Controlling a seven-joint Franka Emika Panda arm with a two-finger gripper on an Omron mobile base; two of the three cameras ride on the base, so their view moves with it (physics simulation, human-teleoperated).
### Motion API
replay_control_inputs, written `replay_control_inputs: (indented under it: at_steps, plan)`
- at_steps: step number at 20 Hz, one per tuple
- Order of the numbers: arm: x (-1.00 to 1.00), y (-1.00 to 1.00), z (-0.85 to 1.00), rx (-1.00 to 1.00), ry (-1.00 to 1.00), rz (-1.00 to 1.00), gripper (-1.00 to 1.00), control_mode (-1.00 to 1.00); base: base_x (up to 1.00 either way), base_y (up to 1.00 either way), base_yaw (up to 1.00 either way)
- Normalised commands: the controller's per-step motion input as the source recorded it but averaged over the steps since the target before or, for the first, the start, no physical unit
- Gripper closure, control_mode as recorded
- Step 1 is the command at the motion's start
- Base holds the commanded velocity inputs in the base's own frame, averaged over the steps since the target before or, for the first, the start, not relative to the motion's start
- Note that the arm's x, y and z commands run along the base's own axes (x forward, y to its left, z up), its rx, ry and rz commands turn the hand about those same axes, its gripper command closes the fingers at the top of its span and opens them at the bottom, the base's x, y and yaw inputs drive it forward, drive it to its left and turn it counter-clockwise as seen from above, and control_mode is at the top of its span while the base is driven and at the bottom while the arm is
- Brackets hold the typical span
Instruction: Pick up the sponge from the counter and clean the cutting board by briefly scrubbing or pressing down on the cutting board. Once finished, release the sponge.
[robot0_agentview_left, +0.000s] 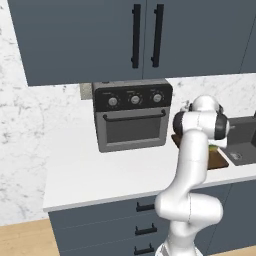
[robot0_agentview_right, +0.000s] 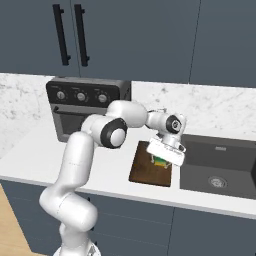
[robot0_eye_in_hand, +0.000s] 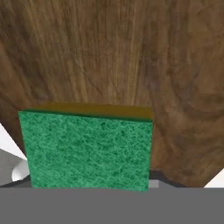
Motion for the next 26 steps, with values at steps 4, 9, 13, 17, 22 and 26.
replay_control_inputs:
  at_steps: [4, 9, 13, 17, 22, 26]
  plan:
    - [-1.00, -0.04, -0.15, -0.03, -0.18, 0.05, 1.00, -1.00, 0.00, 0.00, 0.00]
    - [-0.41, -0.01, -0.08, -0.01, -0.36, 0.01, 1.00, -1.00, 0.00, 0.00, 0.00]
    - [0.23, 0.00, -0.03, 0.00, -0.23, 0.00, 1.00, -1.00, 0.00, 0.00, 0.00]
    - [0.62, 0.00, -0.09, 0.00, -0.09, 0.00, 1.00, -1.00, 0.00, 0.00, 0.00]
    - [0.73, 0.00, -0.04, 0.00, -0.21, 0.00, 1.00, -1.00, 0.00, 0.00, 0.00]
    - [0.82, 0.00, 0.00, 0.00, -0.18, 0.00, 1.00, -1.00, 0.00, 0.00, 0.00]
